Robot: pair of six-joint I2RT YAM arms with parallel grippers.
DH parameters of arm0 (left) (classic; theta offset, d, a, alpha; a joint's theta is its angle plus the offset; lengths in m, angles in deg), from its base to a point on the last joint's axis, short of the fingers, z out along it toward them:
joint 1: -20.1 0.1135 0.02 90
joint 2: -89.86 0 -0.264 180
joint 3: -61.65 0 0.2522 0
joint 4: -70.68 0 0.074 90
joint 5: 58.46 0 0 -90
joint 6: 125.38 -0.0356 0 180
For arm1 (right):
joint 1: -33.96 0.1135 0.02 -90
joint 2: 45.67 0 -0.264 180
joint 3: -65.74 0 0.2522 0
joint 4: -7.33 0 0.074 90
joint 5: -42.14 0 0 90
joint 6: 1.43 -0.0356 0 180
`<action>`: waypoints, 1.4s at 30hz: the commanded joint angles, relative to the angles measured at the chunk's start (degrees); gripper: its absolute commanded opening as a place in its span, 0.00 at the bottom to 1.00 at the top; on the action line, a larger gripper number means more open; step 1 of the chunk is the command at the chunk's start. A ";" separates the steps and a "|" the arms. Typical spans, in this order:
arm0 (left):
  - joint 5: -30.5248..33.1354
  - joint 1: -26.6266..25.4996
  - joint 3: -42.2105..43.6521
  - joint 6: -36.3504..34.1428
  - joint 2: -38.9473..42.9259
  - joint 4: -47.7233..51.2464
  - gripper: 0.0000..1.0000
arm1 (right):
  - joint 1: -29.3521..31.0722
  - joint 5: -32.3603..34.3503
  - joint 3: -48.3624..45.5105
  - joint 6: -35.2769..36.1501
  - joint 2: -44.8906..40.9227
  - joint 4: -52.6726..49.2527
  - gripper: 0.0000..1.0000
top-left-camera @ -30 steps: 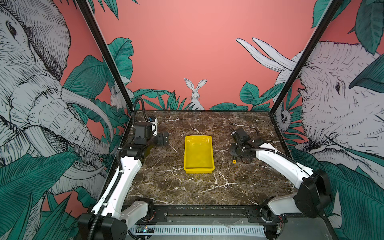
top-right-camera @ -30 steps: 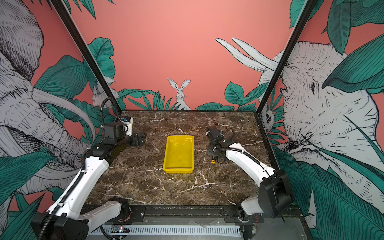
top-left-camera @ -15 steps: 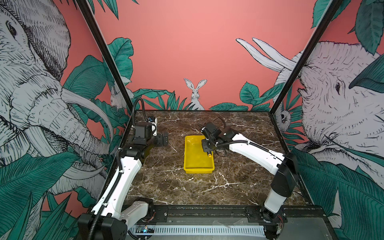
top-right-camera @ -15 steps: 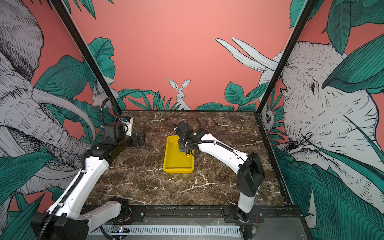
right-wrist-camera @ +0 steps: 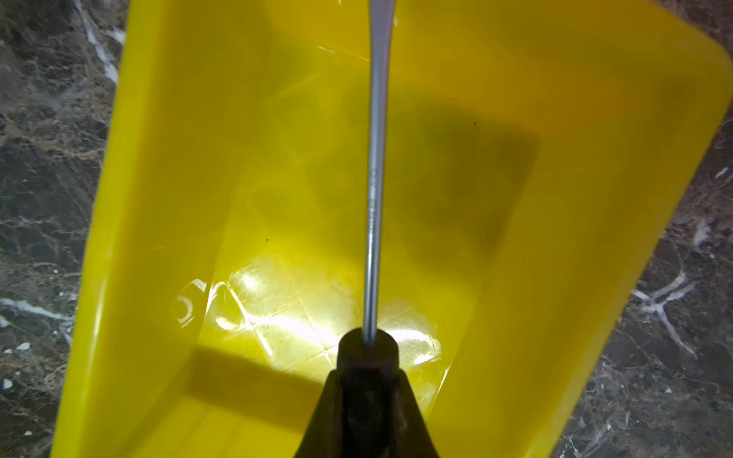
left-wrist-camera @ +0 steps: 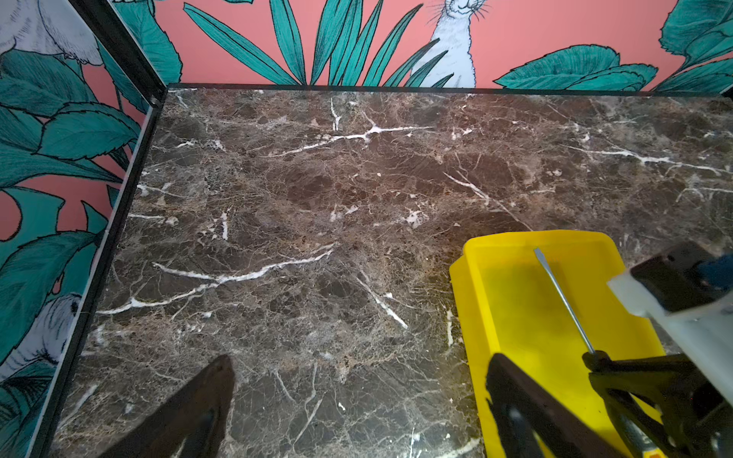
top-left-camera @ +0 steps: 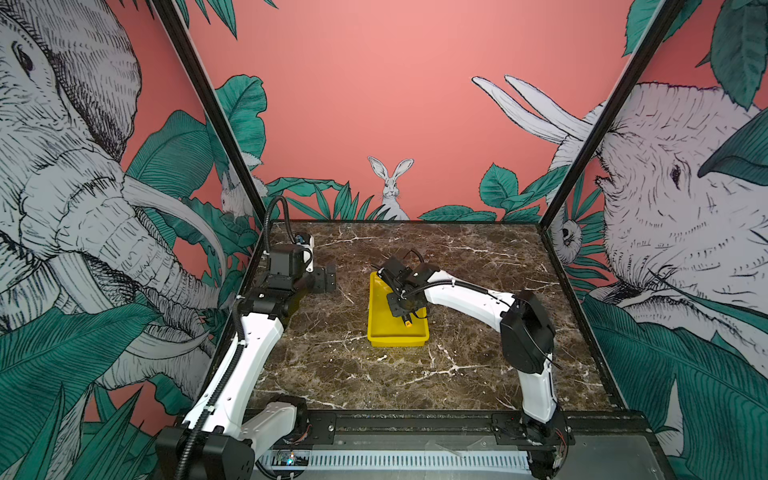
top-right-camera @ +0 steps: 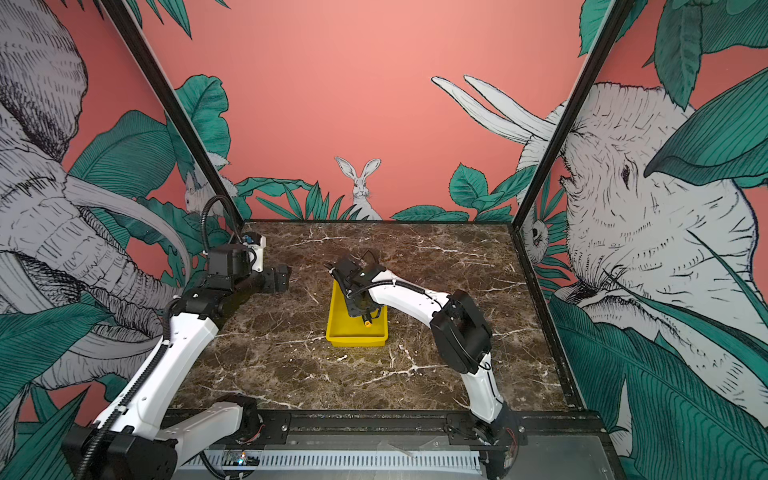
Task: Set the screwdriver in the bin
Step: 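Carry the screwdriver over the yellow bin and lower it inside, then open the right gripper to release the screwdriver into the bin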
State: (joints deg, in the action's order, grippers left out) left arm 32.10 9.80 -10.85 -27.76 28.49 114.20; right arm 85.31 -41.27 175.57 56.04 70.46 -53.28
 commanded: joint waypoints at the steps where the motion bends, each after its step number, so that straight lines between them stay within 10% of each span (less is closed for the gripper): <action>1: 0.50 0.29 0.48 -0.85 0.98 1.07 1.00 | 0.49 -0.16 1.26 0.67 1.53 0.91 0.04; 42: 1.80 0.29 0.80 -1.55 1.69 1.68 1.00 | 0.39 2.67 5.10 1.88 3.73 0.21 0.30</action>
State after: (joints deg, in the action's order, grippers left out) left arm 33.17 9.80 -10.85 -28.83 28.82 114.65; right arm 85.36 -40.57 178.65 56.89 76.58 -51.20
